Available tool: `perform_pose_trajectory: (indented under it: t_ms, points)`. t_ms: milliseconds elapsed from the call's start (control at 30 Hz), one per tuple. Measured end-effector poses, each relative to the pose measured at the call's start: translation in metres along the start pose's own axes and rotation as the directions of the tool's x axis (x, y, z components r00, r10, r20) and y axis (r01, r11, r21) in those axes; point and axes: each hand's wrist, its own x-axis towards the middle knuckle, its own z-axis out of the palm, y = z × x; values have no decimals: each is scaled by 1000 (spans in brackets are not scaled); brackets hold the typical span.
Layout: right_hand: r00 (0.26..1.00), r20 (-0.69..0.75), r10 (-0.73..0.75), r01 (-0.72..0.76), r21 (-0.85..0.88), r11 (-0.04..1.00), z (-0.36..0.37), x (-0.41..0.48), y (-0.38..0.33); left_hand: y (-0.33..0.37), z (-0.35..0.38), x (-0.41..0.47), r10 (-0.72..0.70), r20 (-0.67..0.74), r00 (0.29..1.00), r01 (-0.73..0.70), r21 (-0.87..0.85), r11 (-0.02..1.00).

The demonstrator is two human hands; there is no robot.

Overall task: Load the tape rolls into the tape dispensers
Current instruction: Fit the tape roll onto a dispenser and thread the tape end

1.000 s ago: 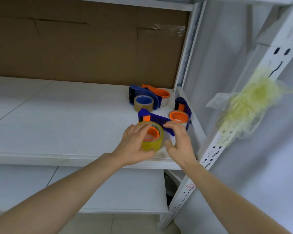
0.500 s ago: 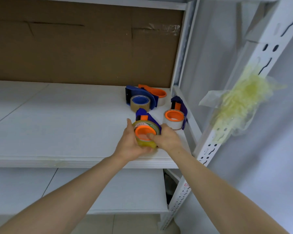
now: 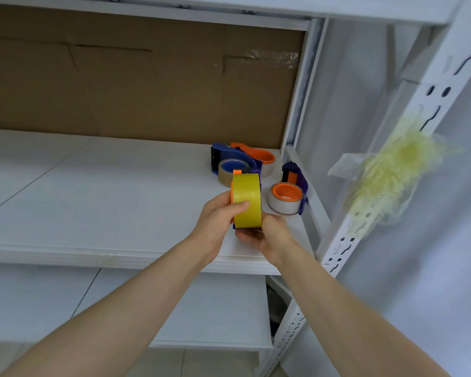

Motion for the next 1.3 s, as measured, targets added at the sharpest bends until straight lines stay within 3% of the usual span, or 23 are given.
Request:
perform_pose_trajectory:
  t_ms: [167, 400, 700, 1133, 1200, 1300]
  points:
    - [995, 63, 75, -74, -16, 997, -2, -4, 2, 11, -1, -3, -33, -87, 996, 27, -73, 997]
    - [991, 120, -51, 49, 26, 998, 3, -15, 3, 14, 0, -17, 55, 16, 998, -56, 60, 997]
    - [976, 33, -215, 214, 6, 977, 9, -21, 1, 25, 5, -19, 9, -151, 989, -15, -40, 999]
    - [895, -73, -440, 415, -227, 881, 17, -19, 4, 36, 4, -14, -63, -177, 982, 57, -37, 998]
    - [920, -96, -380, 361, -169, 917, 18, -18, 3, 35, 4, -16, -33, -157, 987, 31, -11, 999]
    - [984, -48, -171, 174, 74, 982, 20, -22, -4, 31, 4, -22, 80, -44, 996, -75, 106, 991]
